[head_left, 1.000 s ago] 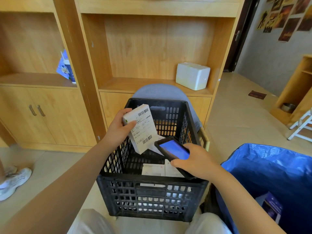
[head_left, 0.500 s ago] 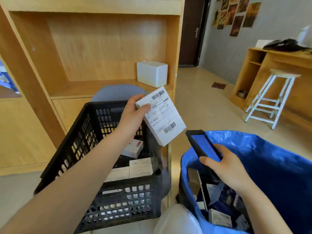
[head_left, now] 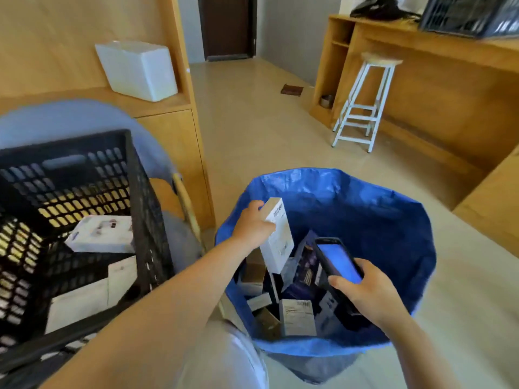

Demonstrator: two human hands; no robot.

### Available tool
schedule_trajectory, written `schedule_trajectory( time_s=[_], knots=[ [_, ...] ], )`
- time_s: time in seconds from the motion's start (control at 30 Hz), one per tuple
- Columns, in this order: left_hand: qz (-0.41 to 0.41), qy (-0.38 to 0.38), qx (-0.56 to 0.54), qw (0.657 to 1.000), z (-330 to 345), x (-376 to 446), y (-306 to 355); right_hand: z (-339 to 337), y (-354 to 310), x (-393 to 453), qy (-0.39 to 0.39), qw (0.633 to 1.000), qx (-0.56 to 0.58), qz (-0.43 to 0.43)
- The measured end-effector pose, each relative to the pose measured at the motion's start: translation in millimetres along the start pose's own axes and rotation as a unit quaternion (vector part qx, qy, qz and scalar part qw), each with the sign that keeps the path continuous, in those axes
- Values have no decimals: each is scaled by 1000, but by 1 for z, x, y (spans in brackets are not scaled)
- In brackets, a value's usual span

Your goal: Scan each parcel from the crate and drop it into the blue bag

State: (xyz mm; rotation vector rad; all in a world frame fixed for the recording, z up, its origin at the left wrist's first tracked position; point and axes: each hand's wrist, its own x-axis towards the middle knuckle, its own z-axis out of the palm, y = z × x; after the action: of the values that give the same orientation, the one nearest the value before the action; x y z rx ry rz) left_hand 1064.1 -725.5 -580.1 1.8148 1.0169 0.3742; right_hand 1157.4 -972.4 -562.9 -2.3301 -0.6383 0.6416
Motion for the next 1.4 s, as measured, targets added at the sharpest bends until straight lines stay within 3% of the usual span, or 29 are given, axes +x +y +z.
schedule_trajectory(
  time_s=[0.2, 0.33, 0.43, 0.53, 0.73, 0.87, 1.13, 1.4],
  knots=[
    [-80, -63, 100, 990, 69, 14, -58, 3, 25, 14, -8, 999, -26, 42],
    [-101, -104, 62, 988, 116, 14, -79, -5, 40, 20, 14, 994, -71, 83],
    [-122, -178, 30, 976, 150, 5, -96, -12, 46, 22, 42, 989, -107, 97],
    [-115, -248, 102, 957, 178, -4, -116, -15, 46, 26, 44, 986, -125, 106],
    [-114, -308, 243, 913, 200, -13, -143, -6, 41, 29, 26, 983, -160, 89],
    [-49, -340, 345, 874, 198, -15, -148, 0, 39, 28, 17, 982, -171, 80],
    [68, -281, 350, 891, 161, -20, -115, 0, 29, 16, 28, 981, -178, 68],
    [170, -105, 311, 929, 68, -52, -55, 5, -2, -18, 42, 989, -139, 14]
  ],
)
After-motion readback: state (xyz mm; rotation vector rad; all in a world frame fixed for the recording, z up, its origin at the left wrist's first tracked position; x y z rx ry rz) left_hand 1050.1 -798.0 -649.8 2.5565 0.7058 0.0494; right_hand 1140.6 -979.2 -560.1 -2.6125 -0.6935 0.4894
